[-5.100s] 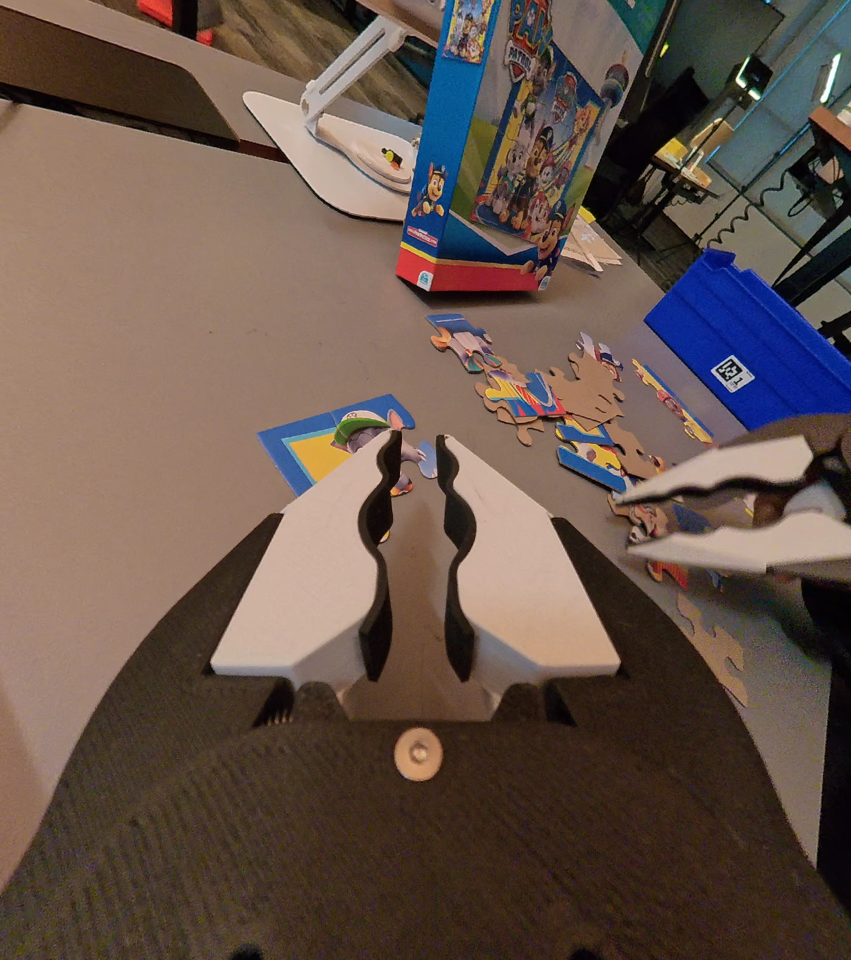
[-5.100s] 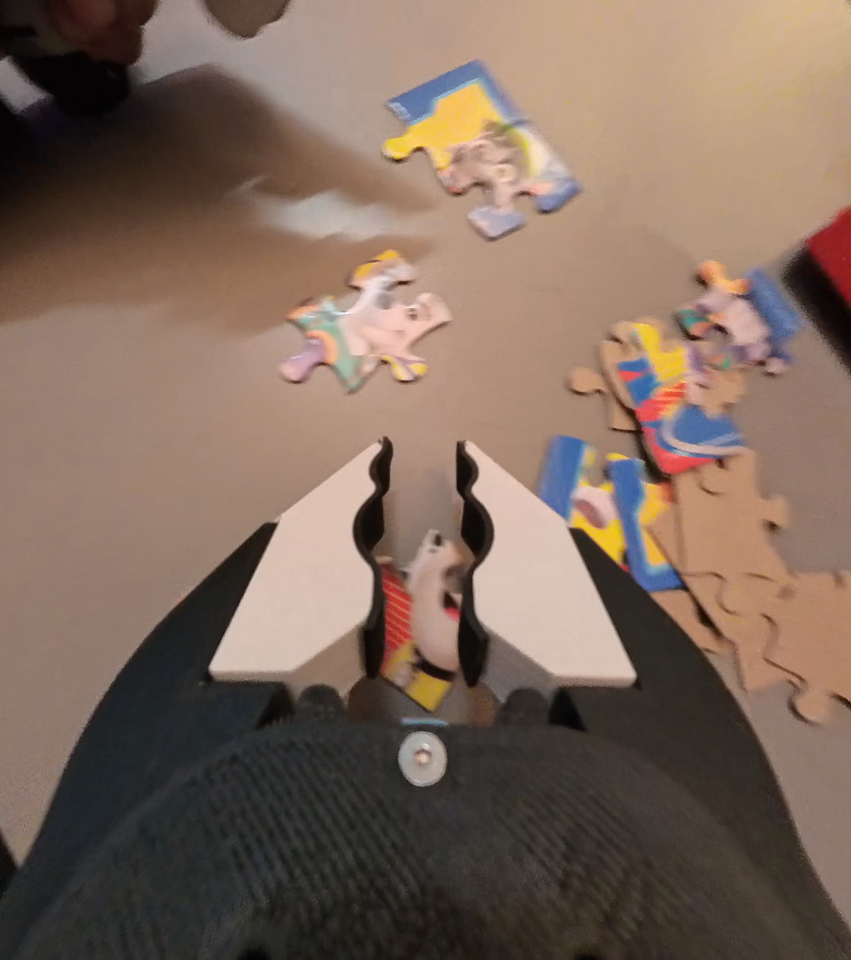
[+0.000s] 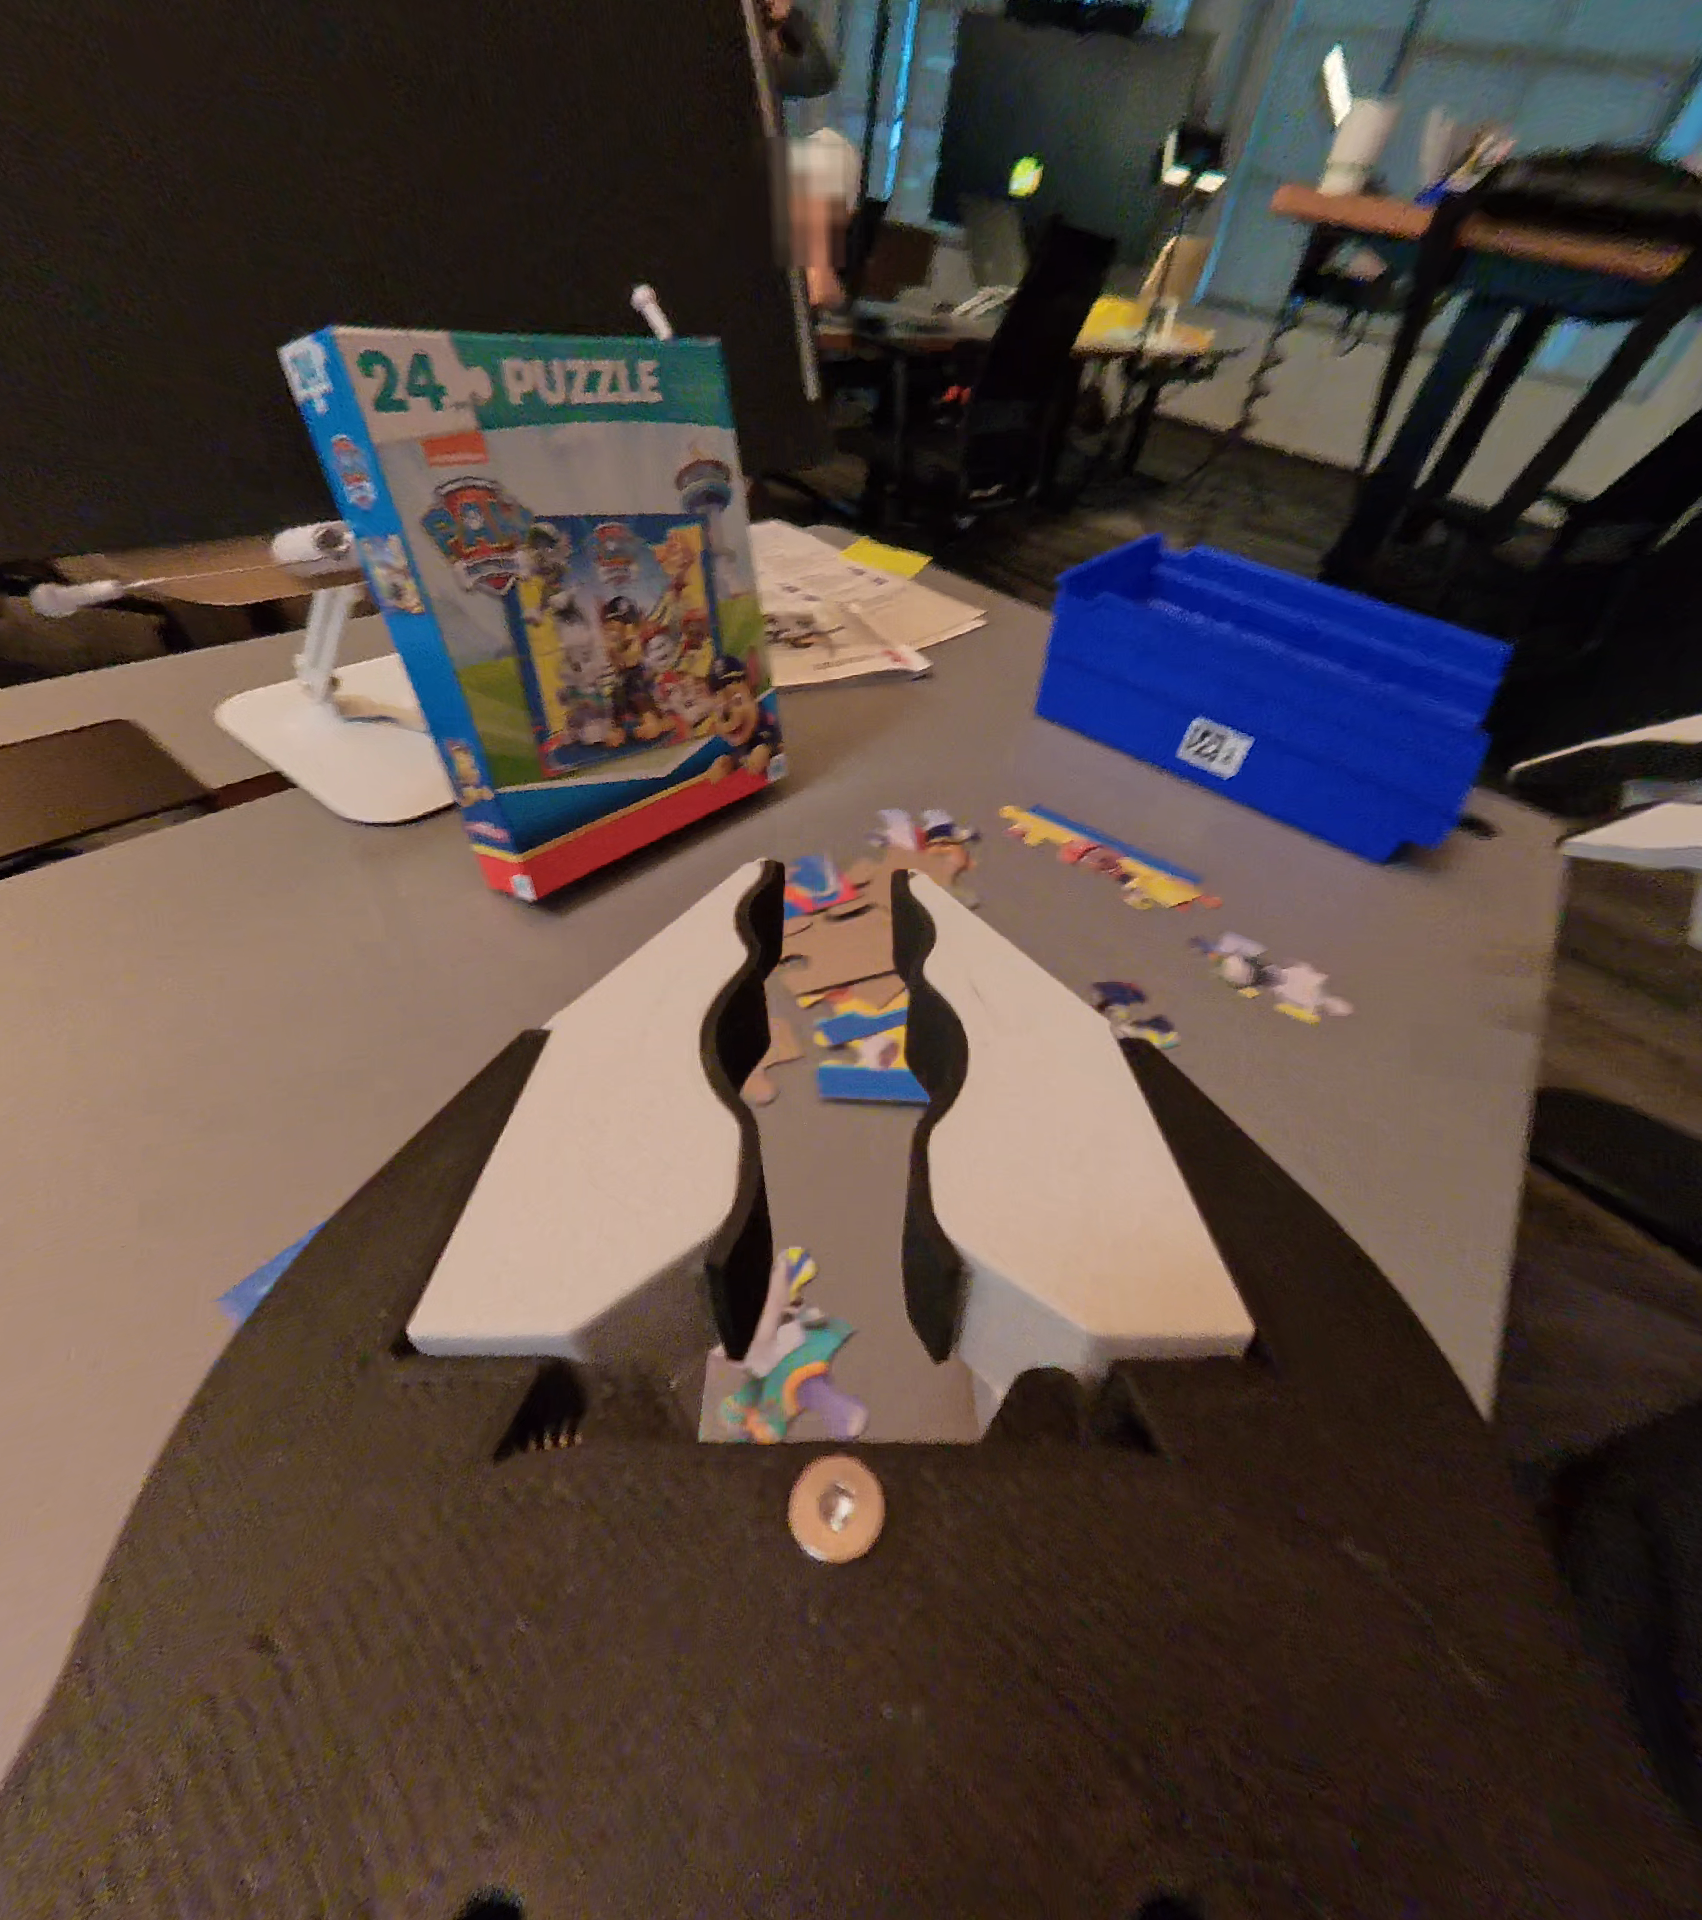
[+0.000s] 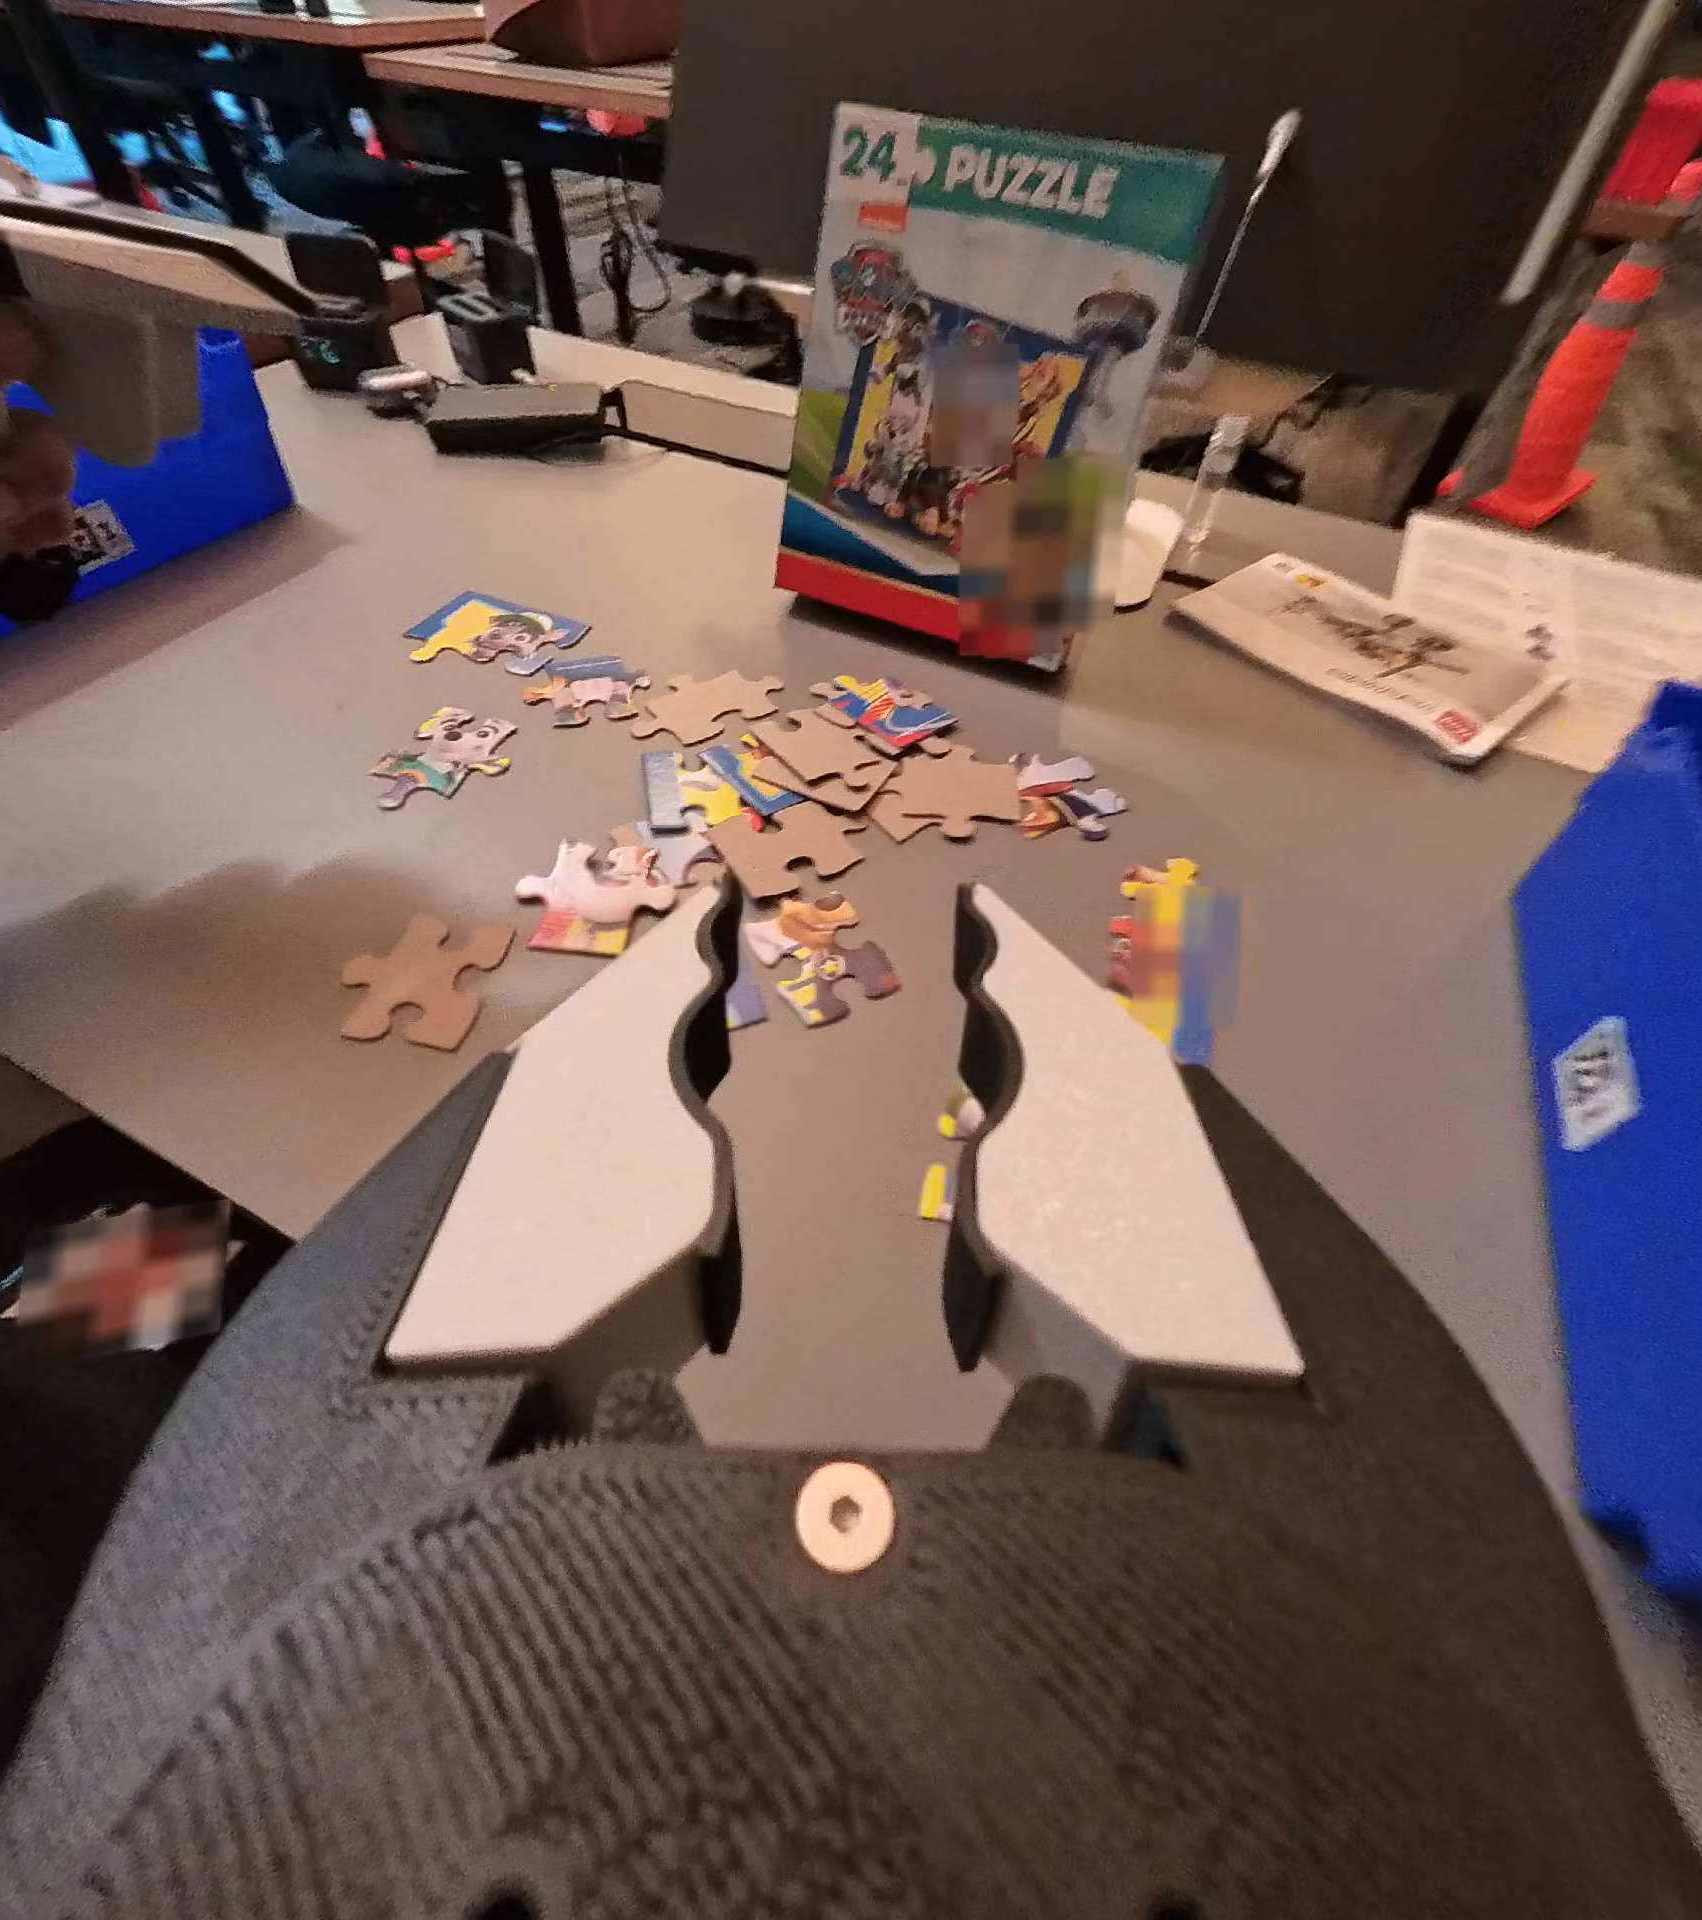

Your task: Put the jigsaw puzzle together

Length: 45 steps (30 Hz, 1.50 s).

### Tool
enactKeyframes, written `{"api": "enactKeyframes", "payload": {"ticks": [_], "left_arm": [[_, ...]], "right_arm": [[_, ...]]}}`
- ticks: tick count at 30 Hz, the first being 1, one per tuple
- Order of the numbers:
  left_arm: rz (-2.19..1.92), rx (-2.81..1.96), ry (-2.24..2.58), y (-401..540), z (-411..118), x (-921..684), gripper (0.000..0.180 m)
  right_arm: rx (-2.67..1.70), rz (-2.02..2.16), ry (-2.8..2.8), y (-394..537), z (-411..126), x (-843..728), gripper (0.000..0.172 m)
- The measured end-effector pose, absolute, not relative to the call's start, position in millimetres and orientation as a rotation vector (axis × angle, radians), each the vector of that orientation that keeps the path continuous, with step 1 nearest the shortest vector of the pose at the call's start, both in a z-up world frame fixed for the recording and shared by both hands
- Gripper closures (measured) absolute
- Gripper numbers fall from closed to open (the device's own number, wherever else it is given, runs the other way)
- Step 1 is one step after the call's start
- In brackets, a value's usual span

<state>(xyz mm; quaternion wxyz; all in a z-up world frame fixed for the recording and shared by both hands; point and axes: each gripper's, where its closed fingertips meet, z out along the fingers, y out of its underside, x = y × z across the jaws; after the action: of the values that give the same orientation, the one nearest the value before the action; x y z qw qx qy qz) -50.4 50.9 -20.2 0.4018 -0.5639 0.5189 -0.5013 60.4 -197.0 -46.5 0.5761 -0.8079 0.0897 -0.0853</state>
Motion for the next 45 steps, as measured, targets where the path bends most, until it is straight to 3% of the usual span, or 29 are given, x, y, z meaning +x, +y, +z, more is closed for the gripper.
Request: {"api": "enactKeyframes", "payload": {"ticks": [9,19,45], "left_arm": [[-1.439,-1.523,1.318,49.6,-73.8,-15.4,0.163],[-1.488,-1.553,1.439,4.6,-117.7,21.8,0.164],[-1.376,-1.517,1.453,14.0,-120.6,20.1,0.164]], "right_arm": [[-1.932,-0.078,0.142,-144.8,-99.3,91.7,0.132],[-1.648,-0.050,0.125,-102.8,-62.2,182.9,0.135],[-1.664,0.124,0.110,-102.4,-87.5,170.1,0.139]]}}
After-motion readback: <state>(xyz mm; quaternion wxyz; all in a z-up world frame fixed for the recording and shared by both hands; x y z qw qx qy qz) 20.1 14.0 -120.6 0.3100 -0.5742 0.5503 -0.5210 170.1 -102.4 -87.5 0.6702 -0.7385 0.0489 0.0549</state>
